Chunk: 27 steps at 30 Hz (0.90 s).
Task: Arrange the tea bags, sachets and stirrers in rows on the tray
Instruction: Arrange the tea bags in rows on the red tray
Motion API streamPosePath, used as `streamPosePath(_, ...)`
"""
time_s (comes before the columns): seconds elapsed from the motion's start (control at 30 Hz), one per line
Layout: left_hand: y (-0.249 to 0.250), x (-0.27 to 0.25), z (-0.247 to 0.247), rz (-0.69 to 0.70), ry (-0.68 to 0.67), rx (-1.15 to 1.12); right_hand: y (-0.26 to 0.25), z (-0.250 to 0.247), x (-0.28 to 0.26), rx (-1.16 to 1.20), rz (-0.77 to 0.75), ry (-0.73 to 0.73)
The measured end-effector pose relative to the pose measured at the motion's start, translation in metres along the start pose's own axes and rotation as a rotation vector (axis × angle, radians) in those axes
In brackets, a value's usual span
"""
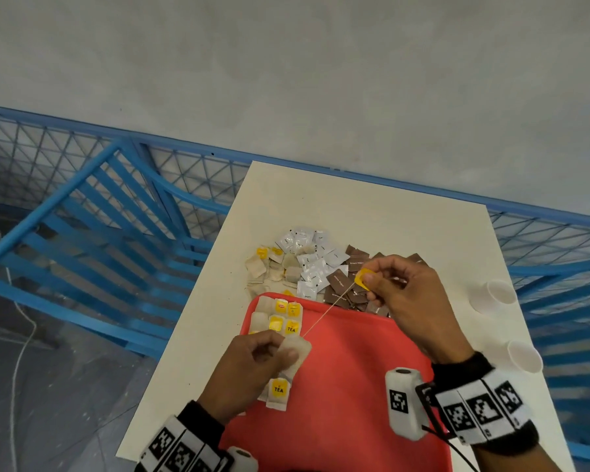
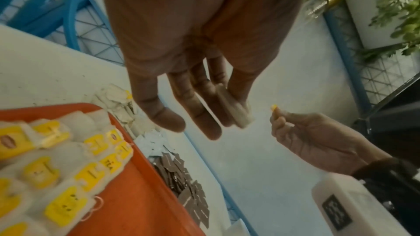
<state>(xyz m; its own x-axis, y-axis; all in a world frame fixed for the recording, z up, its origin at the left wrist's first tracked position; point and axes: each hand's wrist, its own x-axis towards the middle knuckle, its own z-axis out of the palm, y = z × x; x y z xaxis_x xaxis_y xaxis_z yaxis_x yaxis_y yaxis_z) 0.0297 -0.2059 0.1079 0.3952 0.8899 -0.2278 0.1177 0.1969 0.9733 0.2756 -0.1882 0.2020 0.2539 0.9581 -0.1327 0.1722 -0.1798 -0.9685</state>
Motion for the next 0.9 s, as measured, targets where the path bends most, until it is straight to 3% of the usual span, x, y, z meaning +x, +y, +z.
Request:
streamPosePath(0.17, -0.009, -0.001, -0.005, -0.176, 0.143, -0.128, 0.036, 0.023, -0.016, -0.019, 0.208, -0.171)
streamPosePath(0.27, -0.014, -0.005, -0.002, -0.202, 0.250, -0.140, 0.055, 0.055, -0.034, 0.025, 0.302, -0.317)
streamPosePath(0.37, -0.014, -0.008, 0.001, -0.193, 0.294, -0.130, 0.064, 0.076, -0.039, 0.113, 0.341, -0.322)
streamPosePath(0.6, -0.008, -0.012, -0.002, -0.239, 0.256, -0.215, 0.076, 0.093, -0.036, 0.066, 0.308, -0.254)
streamPosePath(0.77, -0.003, -0.014, -0.013, -0.163, 0.171, -0.064, 0.075, 0.100, -0.039, 0.012, 0.264, -0.224)
streamPosePath(0.9, -0.009, -0.008, -0.027, -0.096, 0.114, 0.102, 0.071, 0.100, -0.026, -0.205, 0.087, -0.400)
